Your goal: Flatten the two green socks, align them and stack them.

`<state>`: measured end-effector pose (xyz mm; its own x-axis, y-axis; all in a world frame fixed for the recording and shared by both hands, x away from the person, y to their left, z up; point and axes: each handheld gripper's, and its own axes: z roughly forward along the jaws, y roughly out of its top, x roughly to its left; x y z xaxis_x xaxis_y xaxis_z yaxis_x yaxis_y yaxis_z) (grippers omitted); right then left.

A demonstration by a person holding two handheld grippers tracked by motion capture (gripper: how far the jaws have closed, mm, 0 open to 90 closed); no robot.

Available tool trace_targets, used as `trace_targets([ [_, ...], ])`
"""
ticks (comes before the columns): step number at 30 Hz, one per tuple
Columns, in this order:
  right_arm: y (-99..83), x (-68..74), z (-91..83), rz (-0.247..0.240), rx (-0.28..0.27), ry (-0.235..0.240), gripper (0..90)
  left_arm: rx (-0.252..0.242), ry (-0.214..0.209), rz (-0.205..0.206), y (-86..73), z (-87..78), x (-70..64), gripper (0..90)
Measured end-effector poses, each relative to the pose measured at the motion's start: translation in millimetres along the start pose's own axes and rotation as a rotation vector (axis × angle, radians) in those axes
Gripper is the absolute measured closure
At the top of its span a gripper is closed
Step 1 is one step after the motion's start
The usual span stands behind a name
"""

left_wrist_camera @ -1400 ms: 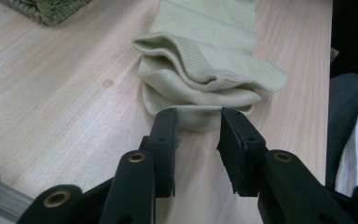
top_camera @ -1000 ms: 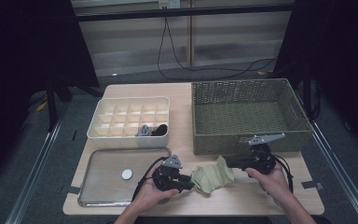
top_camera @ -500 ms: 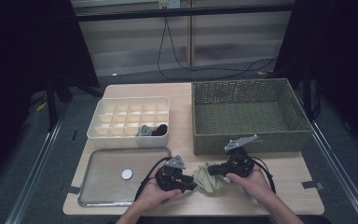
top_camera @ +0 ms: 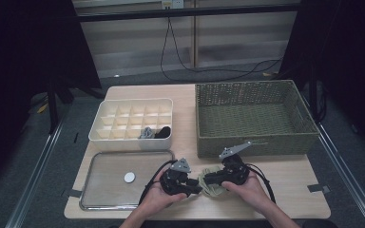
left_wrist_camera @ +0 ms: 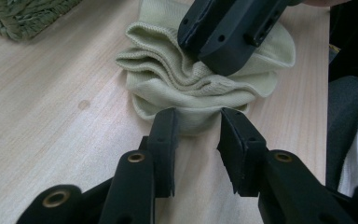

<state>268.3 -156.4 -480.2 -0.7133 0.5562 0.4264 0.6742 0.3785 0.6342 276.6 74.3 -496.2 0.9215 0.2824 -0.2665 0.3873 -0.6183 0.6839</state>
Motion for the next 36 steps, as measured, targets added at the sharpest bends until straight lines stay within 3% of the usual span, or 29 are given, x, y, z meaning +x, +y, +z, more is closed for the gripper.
trace_targets([
  [3, 0.0, 0.3, -6.0, -0.005, -0.024, 0.000, 74.9, 0.001, 0.000, -0.007, -0.7, -3.8, 0.3, 66.3],
  [4, 0.0, 0.8, -9.4, -0.004, -0.034, -0.005, 72.2, -0.005, 0.020, -0.006, -0.9, -4.2, -0.3, 66.2],
  [5, 0.0, 0.9, -11.6, -0.002, -0.038, -0.011, 71.7, -0.016, 0.001, -0.015, -1.5, -5.6, 0.5, 66.0],
  [8, -2.2, 1.0, -19.7, 0.001, -0.049, -0.021, 71.1, -0.025, 0.007, -0.022, -2.4, -10.6, 1.3, 65.7],
  [17, -22.1, -6.8, -40.8, 0.032, -0.027, -0.070, 80.7, -0.088, 0.015, -0.031, 9.9, -23.7, 3.5, 66.0],
  [20, -28.4, -6.4, -41.3, 0.033, -0.016, -0.067, 82.2, -0.099, 0.007, -0.021, 18.3, -21.1, 2.8, 66.2],
  [23, -36.2, -5.7, -44.8, 0.053, -0.039, -0.065, 84.1, -0.109, -0.005, -0.004, 27.9, -17.4, -0.2, 67.8],
  [25, -39.3, -5.7, -48.8, 0.050, -0.048, -0.060, 88.9, -0.113, -0.023, 0.008, 36.8, -10.4, -2.6, 71.3],
  [28, -41.5, -7.6, -54.4, 0.056, -0.054, -0.073, 88.9, -0.102, -0.044, 0.024, 47.1, 0.0, -5.4, 73.4],
  [30, -43.7, -11.4, -55.1, 0.064, -0.050, -0.088, 88.9, -0.073, -0.044, 0.022, 49.8, 8.4, -5.7, 73.4],
  [32, -46.2, -15.0, -54.8, 0.071, -0.038, -0.105, 88.9, -0.039, -0.050, -0.006, 49.0, 17.3, -3.2, 73.9],
  [35, -47.7, -19.5, -52.9, 0.078, -0.040, -0.106, 87.2, -0.036, -0.047, -0.013, 45.4, 25.1, -1.4, 73.1],
  [36, -47.4, -20.3, -51.9, 0.080, -0.043, -0.105, 86.8, -0.036, -0.065, -0.010, 45.2, 26.6, -1.3, 72.5],
])
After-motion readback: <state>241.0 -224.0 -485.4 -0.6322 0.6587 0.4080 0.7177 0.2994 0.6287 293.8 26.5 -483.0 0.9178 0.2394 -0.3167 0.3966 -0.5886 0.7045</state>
